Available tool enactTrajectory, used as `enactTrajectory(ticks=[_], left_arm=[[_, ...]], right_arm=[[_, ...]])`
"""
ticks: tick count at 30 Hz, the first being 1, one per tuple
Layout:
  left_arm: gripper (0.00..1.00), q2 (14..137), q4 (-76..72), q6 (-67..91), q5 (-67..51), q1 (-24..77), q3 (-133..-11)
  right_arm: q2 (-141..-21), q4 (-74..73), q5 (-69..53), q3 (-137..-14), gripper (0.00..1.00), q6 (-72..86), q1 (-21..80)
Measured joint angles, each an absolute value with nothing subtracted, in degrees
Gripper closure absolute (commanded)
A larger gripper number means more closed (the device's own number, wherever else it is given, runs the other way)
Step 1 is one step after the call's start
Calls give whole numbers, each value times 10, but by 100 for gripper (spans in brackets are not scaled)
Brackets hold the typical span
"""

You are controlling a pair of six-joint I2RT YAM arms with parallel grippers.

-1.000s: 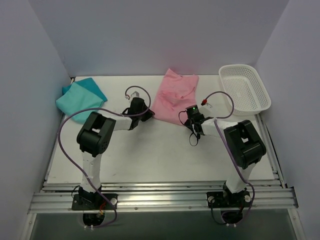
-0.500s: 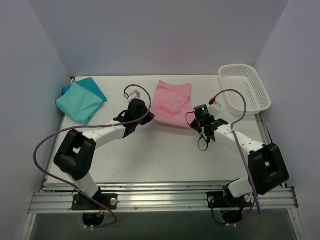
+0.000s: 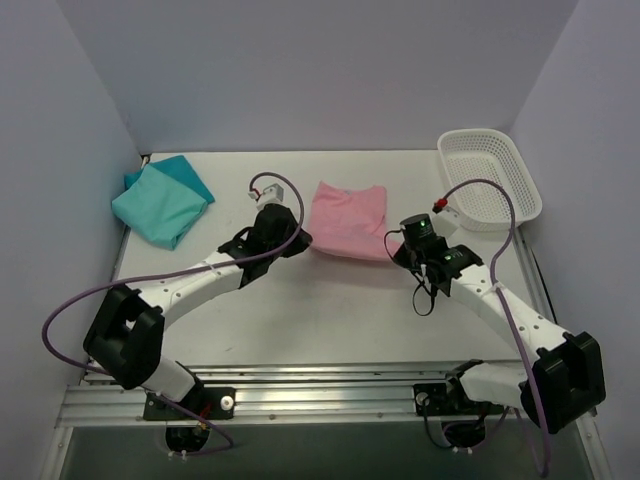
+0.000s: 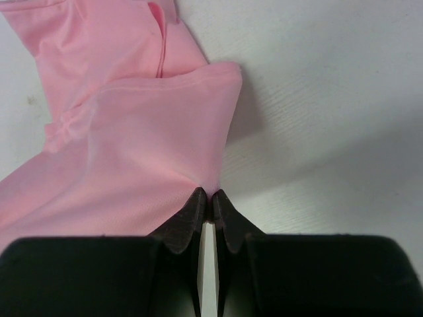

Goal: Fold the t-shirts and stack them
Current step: Fold the long partially folded tshirt into a neat square

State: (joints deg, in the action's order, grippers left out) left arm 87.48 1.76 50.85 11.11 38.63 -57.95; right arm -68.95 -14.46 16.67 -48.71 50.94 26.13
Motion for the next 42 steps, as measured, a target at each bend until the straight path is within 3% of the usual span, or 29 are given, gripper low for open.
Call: enactTrajectory(ticks=[8, 13, 30, 32, 35, 36, 37, 38, 39, 40, 41, 42], left_arm=[[91, 801, 50, 511, 125, 399, -580], [91, 805, 59, 511, 140, 400, -590], [89, 994, 67, 497, 110, 319, -743], [87, 1021, 67, 492, 100, 309, -764], [77, 1074, 74, 484, 88, 294, -820], [52, 1101, 81, 479, 81, 289, -857], [35, 1134, 86, 469, 71, 283, -903], [19, 1176, 98, 463, 57, 277, -962], [1, 1221, 102, 458, 46, 271, -1032], [6, 1274, 107, 457, 32, 263, -1112], [6, 1340, 115, 464, 12, 254, -1204], [6, 1423, 116, 470, -14, 243, -1328]], right_arm=[[-643, -182, 175, -526, 100, 507, 272], [-679, -185, 186, -567, 100, 497, 272], [-974, -150, 201, -734, 100, 475, 247], [-988, -147, 199, -752, 100, 474, 239], [-1014, -142, 187, -786, 100, 473, 217], [-1026, -141, 182, -800, 94, 473, 207], [-1040, -140, 179, -817, 81, 474, 198], [-1059, -145, 178, -841, 41, 476, 188], [-1081, -140, 176, -869, 23, 477, 177], [-1109, -132, 169, -900, 8, 472, 166], [-1150, -127, 156, -954, 0, 468, 152], [-1195, -121, 142, -1011, 0, 463, 137]])
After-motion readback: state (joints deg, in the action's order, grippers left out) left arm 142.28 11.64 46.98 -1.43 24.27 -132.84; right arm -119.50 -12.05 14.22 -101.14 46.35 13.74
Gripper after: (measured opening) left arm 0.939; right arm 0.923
